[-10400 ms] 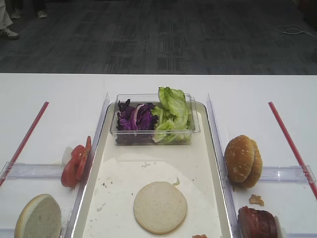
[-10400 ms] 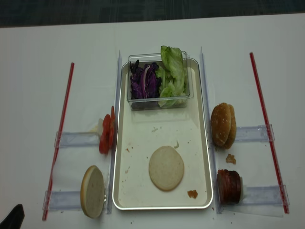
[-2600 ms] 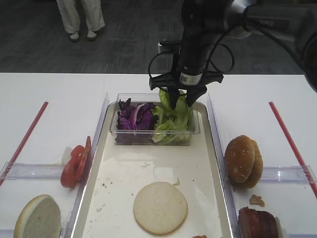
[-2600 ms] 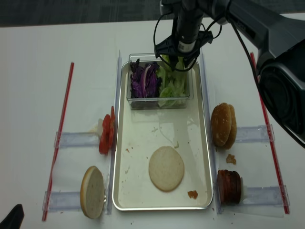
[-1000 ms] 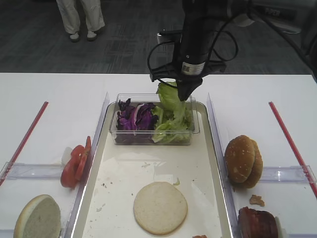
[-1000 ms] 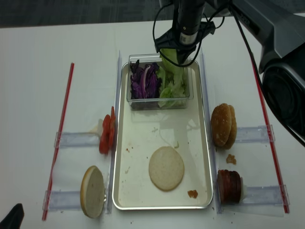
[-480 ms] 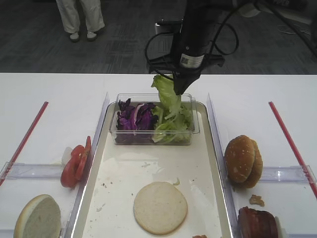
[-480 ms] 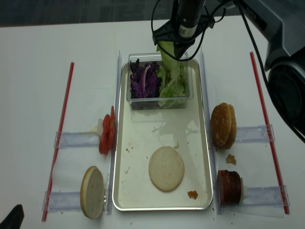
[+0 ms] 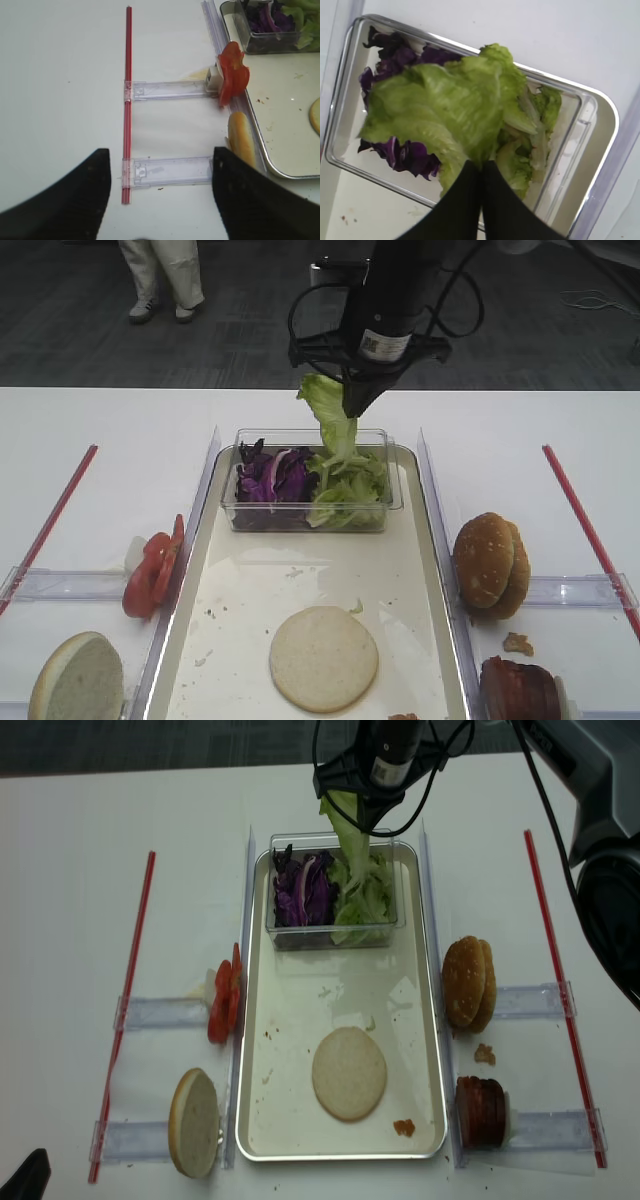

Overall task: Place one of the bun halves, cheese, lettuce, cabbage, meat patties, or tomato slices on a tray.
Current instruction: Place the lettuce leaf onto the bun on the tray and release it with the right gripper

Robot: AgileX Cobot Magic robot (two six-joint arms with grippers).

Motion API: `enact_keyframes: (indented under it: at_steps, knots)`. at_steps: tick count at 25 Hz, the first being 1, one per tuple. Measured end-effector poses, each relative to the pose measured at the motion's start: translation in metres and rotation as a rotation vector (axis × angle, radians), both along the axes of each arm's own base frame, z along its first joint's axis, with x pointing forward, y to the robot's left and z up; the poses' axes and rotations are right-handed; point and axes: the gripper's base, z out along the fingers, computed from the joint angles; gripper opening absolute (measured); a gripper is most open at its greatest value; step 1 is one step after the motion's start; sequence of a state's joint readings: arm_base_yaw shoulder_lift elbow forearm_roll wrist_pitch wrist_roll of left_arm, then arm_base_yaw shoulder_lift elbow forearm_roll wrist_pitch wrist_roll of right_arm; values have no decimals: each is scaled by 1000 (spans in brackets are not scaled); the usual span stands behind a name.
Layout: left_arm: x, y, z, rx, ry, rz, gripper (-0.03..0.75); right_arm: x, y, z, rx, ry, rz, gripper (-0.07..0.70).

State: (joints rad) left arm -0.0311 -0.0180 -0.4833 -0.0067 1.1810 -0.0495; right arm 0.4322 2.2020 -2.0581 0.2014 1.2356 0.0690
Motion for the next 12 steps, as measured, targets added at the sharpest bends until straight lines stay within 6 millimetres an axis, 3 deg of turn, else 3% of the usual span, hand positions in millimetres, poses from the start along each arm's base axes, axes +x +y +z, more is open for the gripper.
enact_keyframes:
  at_steps: [12]
  knots:
    - [0, 0, 0, 0, 0, 0, 421, -19, -6, 7, 8, 35, 18, 34]
